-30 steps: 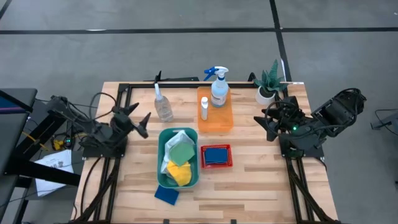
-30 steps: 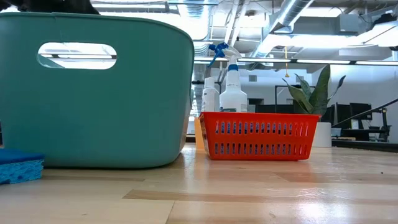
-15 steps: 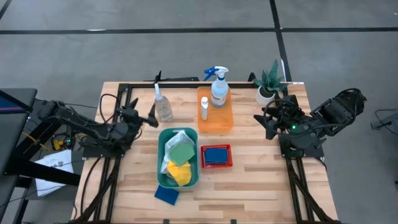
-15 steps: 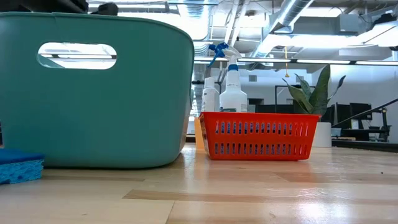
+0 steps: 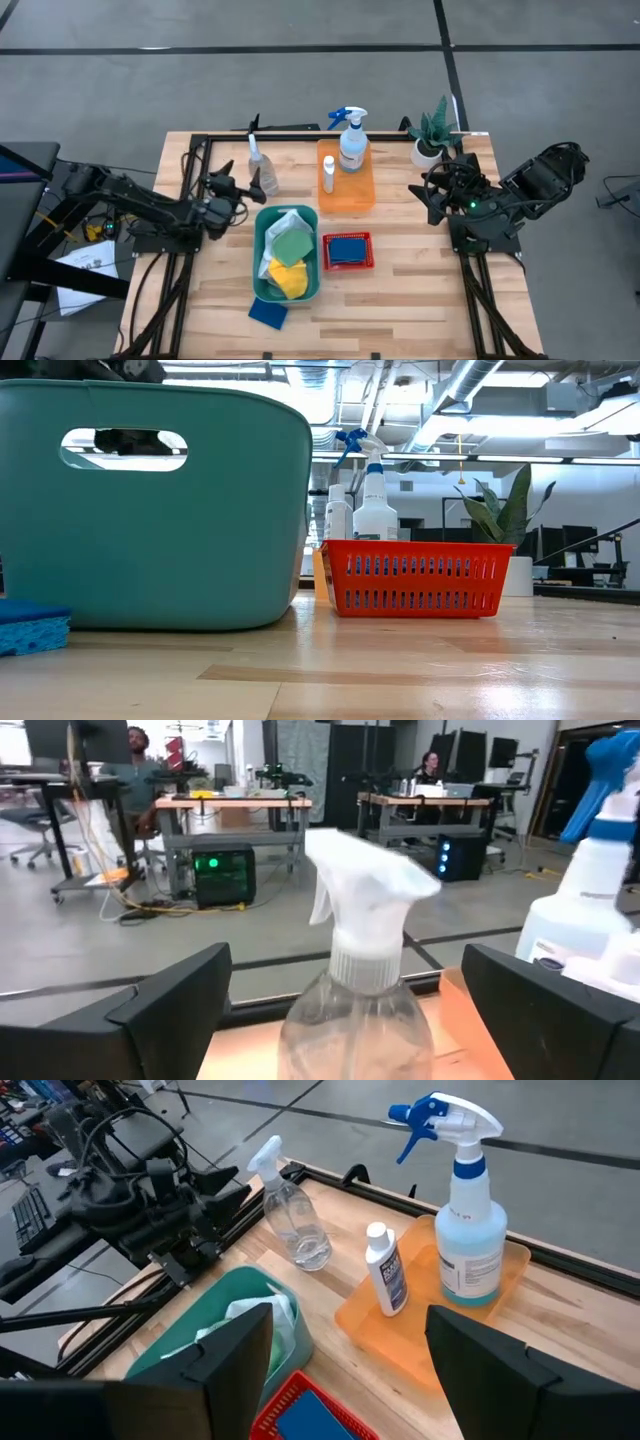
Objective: Pick & Place Kitchen Items
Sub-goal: Put the transparent spray bottle into the orange bin
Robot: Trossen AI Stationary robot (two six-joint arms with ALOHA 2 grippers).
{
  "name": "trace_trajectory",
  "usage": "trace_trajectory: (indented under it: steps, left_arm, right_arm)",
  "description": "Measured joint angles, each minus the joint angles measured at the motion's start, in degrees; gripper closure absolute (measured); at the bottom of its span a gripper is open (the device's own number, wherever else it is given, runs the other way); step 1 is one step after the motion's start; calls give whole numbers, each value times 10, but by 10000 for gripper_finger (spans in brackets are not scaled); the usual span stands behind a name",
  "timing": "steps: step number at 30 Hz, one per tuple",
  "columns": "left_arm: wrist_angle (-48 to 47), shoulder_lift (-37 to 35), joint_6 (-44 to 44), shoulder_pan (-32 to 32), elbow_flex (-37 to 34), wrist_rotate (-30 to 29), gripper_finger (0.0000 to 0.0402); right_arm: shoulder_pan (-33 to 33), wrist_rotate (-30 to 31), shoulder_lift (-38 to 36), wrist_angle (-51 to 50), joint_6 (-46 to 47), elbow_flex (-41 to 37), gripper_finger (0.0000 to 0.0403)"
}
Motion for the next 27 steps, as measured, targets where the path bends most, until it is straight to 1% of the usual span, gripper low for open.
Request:
trace_trajectory:
  steps: [2, 6, 9, 11, 15, 18, 21, 24, 27]
  left_arm:
    - [1, 19, -15, 7, 0, 3, 11]
    - [14, 42, -20, 33, 0, 58, 15]
    - [29, 53, -20, 57, 0, 66, 21]
    - [44, 56, -20, 77, 0, 81, 24]
    - [49, 56, -20, 119, 0, 143, 33]
    - [49, 56, -20, 142, 0, 165, 38]
    - [49, 56, -20, 158, 0, 183, 44]
    - [47, 56, -20, 168, 0, 217, 50]
    - [43, 56, -19, 174, 0, 225, 57]
  right_arm:
    - [0, 0, 0, -1, 0, 0, 148]
    - [0, 0, 0, -3, 0, 0, 148]
    - [0, 0, 0, -8, 0, 0, 148]
    - [0, 0, 0, -9, 0, 0, 148]
    - [0, 0, 0, -14, 0, 0, 148]
    - [0, 0, 0, -18, 0, 0, 148]
    - [0, 0, -4, -20, 0, 0, 148]
    - [-3, 1, -3, -20, 0, 0, 148]
    - [-5, 1, -5, -21, 0, 0, 148]
